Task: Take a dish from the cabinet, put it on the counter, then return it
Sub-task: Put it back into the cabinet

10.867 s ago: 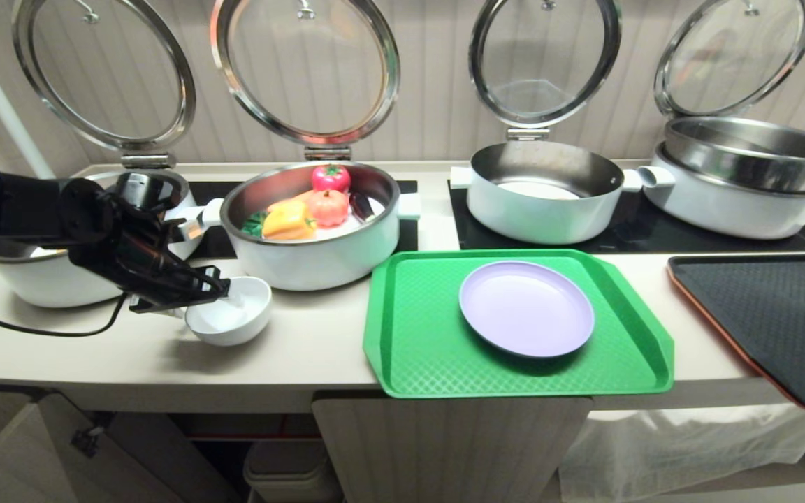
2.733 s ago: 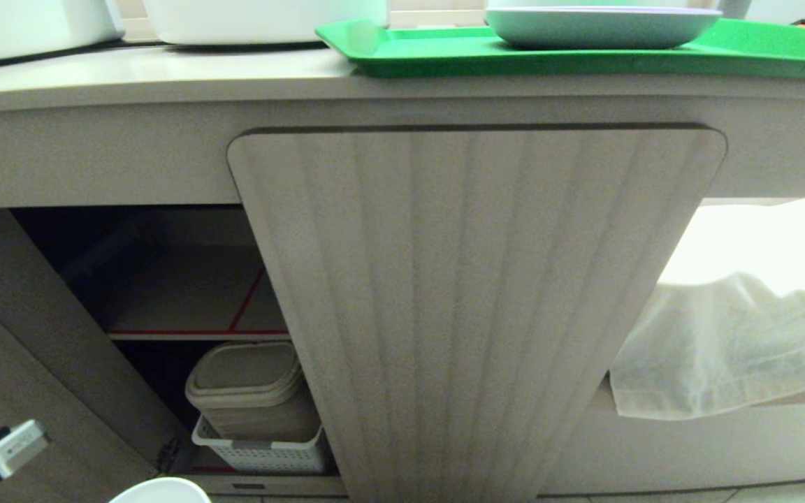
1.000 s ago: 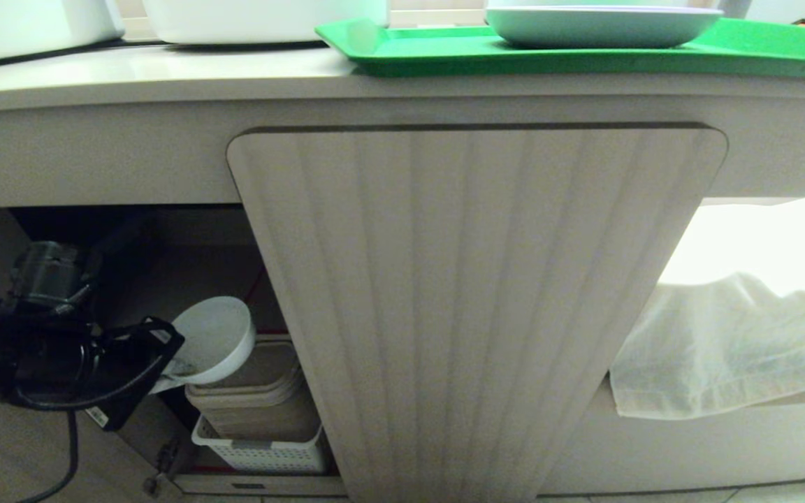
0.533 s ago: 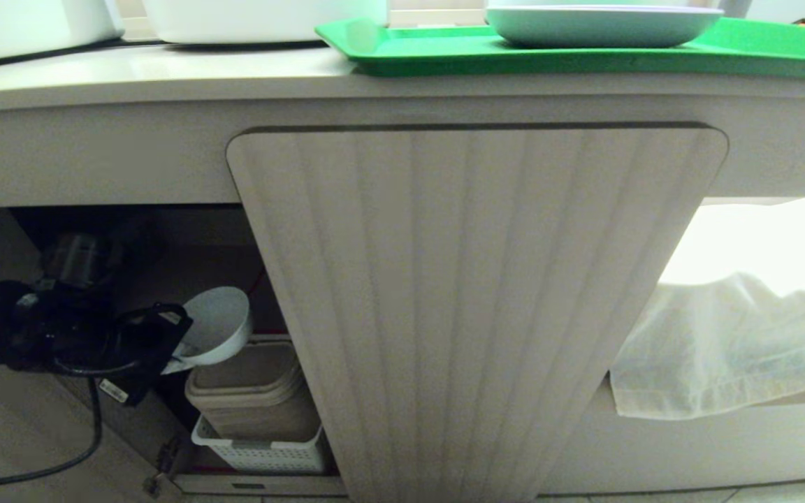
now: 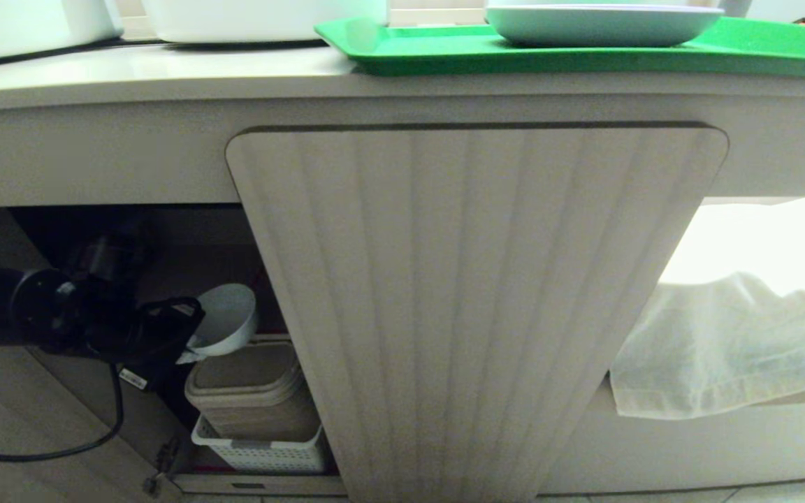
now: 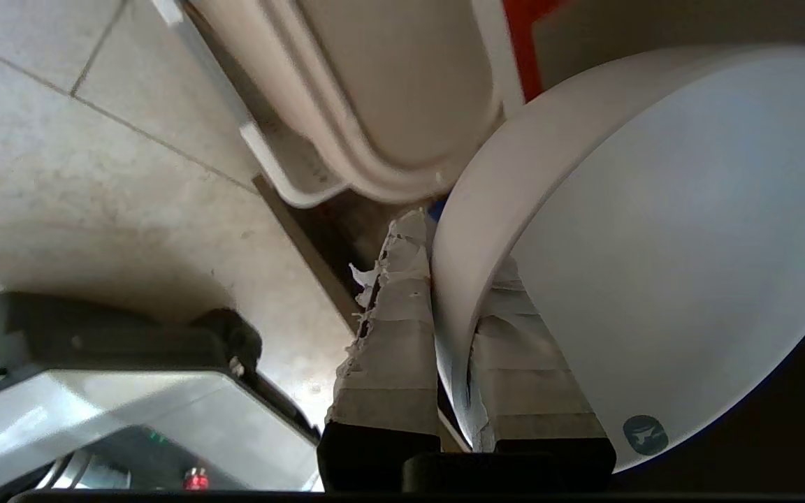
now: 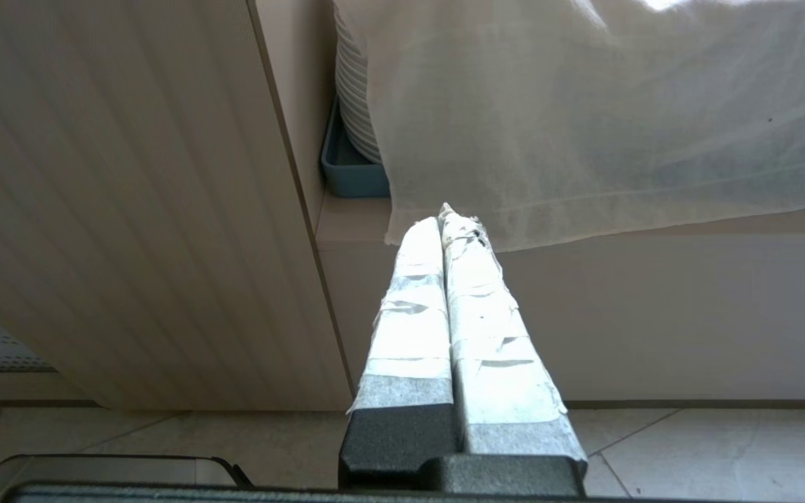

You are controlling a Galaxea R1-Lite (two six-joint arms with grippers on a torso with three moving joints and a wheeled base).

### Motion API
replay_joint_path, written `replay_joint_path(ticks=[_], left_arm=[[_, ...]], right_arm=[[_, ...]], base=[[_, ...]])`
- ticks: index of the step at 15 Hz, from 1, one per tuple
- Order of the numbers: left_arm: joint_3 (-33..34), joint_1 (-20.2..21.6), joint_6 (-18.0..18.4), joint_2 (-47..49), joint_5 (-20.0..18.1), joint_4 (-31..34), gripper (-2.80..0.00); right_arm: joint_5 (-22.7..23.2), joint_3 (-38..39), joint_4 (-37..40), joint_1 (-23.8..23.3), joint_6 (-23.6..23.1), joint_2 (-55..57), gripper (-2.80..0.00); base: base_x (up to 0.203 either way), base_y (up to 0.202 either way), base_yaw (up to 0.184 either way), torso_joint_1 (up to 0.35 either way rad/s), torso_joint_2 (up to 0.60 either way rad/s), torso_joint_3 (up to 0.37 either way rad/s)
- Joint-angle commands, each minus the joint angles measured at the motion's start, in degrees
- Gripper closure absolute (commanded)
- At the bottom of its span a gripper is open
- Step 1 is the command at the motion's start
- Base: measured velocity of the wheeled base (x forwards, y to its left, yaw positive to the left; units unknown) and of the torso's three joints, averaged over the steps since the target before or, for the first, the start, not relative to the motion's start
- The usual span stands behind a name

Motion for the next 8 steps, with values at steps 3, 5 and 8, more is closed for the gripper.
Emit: replay_joint_path(ticks=[3,5,8], left_arm=[[-3.3,0.6,-0.5,3.5,0.9,0.1,0.0],[-4.9,1.1,-0.6,4.2,1.1,0.2,0.0],[-6.4,1.2,-0.5,5.6,2.2,0.2,0.0]], right_arm=[[0.0,0.0,0.0,0.0,0.0,0.1,0.0],[0.0,0.0,0.0,0.0,0.0,0.1,0.0],[0.0,0.0,0.0,0.0,0.0,0.1,0.0]], base=[[0.0,0.0,0.0,0.0,0.0,0.0],[0.0,0.0,0.0,0.0,0.0,0.0],[0.0,0.0,0.0,0.0,0.0,0.0]])
